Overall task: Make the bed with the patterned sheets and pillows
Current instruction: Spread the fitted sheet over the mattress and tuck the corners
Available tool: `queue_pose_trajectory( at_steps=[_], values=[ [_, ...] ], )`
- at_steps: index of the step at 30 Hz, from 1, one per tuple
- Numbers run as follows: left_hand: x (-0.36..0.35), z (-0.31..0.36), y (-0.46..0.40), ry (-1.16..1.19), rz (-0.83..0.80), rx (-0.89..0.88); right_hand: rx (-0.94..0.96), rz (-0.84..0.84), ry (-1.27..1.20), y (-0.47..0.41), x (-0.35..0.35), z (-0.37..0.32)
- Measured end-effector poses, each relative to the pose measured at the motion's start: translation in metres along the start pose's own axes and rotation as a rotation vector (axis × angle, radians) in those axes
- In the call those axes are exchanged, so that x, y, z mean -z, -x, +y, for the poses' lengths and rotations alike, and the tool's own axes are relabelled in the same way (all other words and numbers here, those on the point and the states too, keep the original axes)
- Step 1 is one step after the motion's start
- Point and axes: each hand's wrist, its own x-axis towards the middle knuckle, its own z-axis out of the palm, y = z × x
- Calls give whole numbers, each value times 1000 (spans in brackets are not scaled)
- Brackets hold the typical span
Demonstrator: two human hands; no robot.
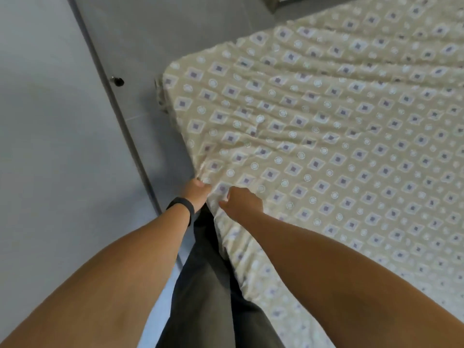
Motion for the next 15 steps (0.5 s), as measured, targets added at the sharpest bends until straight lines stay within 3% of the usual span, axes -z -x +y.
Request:
queue_pose_trajectory(
  at_steps=[6, 10, 15],
  values=[
    [-24, -25, -37, 207, 168, -66, 5, 134, 125, -46, -52, -23],
    [-15, -41, -39, 279, 155, -60, 145, 183, 178, -44, -71, -28],
    [5, -47, -44, 226, 99, -65, 149, 97, 64, -42, -66, -26]
  ],
)
